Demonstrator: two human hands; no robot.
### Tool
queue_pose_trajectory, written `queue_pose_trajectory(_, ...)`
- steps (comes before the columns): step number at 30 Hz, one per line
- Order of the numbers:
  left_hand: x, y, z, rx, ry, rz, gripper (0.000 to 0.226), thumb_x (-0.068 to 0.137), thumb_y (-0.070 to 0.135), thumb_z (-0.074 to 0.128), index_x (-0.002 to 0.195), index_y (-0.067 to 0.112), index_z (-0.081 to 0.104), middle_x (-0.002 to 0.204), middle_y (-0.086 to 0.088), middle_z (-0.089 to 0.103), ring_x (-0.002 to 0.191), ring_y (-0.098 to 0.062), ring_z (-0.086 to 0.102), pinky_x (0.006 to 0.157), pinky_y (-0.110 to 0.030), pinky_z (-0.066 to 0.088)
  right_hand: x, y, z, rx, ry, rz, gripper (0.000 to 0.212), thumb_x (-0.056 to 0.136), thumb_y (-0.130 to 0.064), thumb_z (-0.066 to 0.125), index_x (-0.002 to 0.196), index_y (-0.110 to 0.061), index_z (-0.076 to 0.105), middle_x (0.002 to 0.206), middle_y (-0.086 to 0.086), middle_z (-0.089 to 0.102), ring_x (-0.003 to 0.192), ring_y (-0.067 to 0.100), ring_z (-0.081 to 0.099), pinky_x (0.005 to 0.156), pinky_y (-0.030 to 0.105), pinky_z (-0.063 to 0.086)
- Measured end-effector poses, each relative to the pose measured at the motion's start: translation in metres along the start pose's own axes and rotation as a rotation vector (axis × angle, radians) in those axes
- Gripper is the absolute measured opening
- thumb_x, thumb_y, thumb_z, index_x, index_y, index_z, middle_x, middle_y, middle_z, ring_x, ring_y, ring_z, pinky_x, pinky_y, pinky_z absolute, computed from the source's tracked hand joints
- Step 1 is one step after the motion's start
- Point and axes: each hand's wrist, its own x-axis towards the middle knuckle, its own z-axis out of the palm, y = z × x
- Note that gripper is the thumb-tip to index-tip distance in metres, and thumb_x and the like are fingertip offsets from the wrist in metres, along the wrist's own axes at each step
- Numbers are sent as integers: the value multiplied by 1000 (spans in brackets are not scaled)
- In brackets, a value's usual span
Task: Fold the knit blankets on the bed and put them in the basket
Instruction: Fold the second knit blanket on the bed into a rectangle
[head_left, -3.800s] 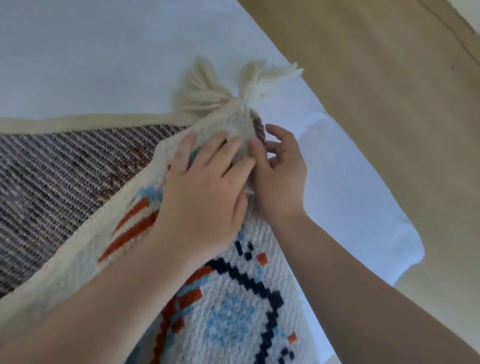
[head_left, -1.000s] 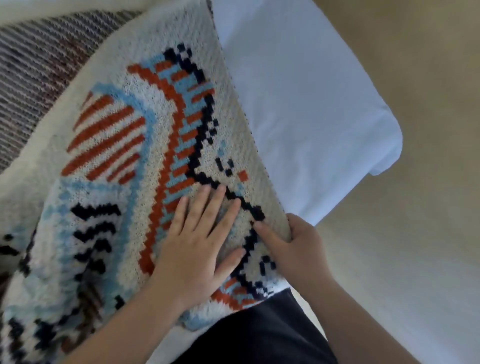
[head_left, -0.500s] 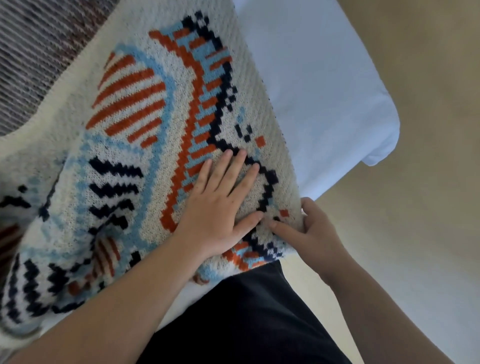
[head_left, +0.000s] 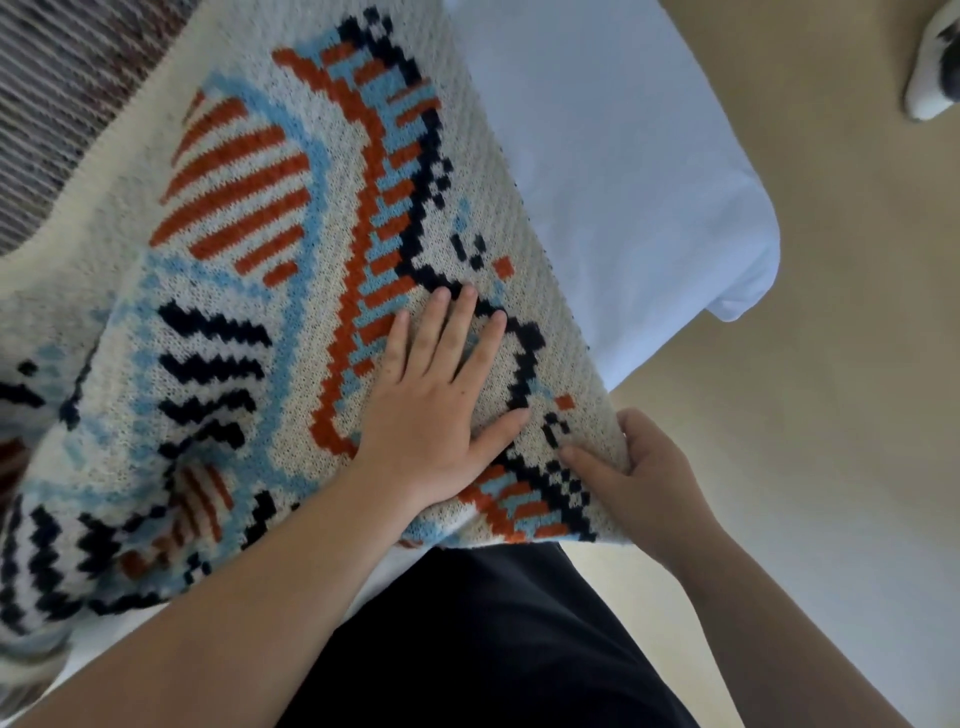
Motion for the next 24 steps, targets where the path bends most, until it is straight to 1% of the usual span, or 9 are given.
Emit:
queue_pose_trajectory(2, -2, -4, 1, -10, 5, 20, 82, 96, 73, 10, 158, 23, -8, 165, -8, -20, 152, -25, -20, 122, -49, -11, 4, -2, 3, -210, 61, -39, 34, 78, -51, 76, 94, -31, 54, 81, -12, 67, 67, 3, 64, 54, 21, 50)
queue_pose_trajectory(4, -7, -11, 1, -18, 21, 52, 79, 97, 69, 15, 159, 22, -1, 167, -9, -11, 153, -26, -13, 124, -51, -2, 7, -6, 10, -394, 204, -157, 45, 74, -60, 75, 104, -36, 52, 88, -17, 61, 70, 0, 56, 55, 18, 39)
queue_pose_trajectory(6, -16, -16, 1, -54, 69, 76, 76, 99, 63, 26, 159, 19, 12, 168, -9, 2, 154, -26, -3, 124, -52, 6, 8, -15, 21, -405, 351, -345, 54, 72, -56, 78, 116, -31, 59, 98, -18, 60, 75, 2, 53, 60, 12, 35)
queue_pose_trajectory(8, -27, -21, 1, -104, 125, 65, 73, 99, 58, 35, 158, 17, 22, 167, -8, 11, 155, -24, 3, 124, -51, 8, 9, -27, 36, -361, 424, -566, 53, 74, -47, 79, 117, -19, 67, 102, -10, 63, 83, 5, 55, 69, 12, 41)
queue_pose_trajectory(12, -52, -33, 0, -139, 159, -36, 71, 98, 57, 36, 156, 15, 28, 166, -7, 17, 154, -23, 11, 123, -51, 10, 10, -52, 67, -310, 228, -724, 38, 81, -44, 74, 112, -21, 74, 100, -8, 72, 88, 3, 61, 80, 27, 56)
queue_pose_trajectory(17, -93, -55, -9, -236, 178, -241, 65, 100, 52, 36, 153, 15, 37, 163, -5, 28, 152, -20, 21, 122, -48, 18, 5, -78, 103, -330, 84, -802, 35, 82, -42, 76, 111, -22, 74, 99, -9, 71, 85, 5, 62, 79, 26, 54)
queue_pose_trajectory(19, -116, -66, -15, -352, 210, -346, 59, 100, 48, 38, 151, 18, 41, 160, -1, 34, 148, -19, 29, 119, -42, 30, -1, -87, 117, -368, 44, -864, 37, 81, -41, 78, 112, -22, 74, 99, -9, 71, 84, 4, 62, 79, 24, 53)
queue_pose_trajectory(22, -154, -83, -29, -482, 366, -395, 50, 100, 40, 43, 146, 20, 49, 151, 4, 49, 137, -14, 46, 107, -34, 47, -15, -106, 143, -390, 1, -964, 37, 81, -42, 76, 110, -19, 75, 94, -11, 71, 81, 4, 63, 75, 29, 57)
queue_pose_trajectory(24, -180, -99, -42, -483, 514, -385, 44, 98, 32, 50, 138, 16, 58, 141, 2, 59, 128, -12, 54, 103, -28, 49, -28, -123, 166, -421, -23, -1040, 39, 83, -50, 67, 109, -22, 75, 87, -16, 68, 78, 0, 61, 71, 26, 56)
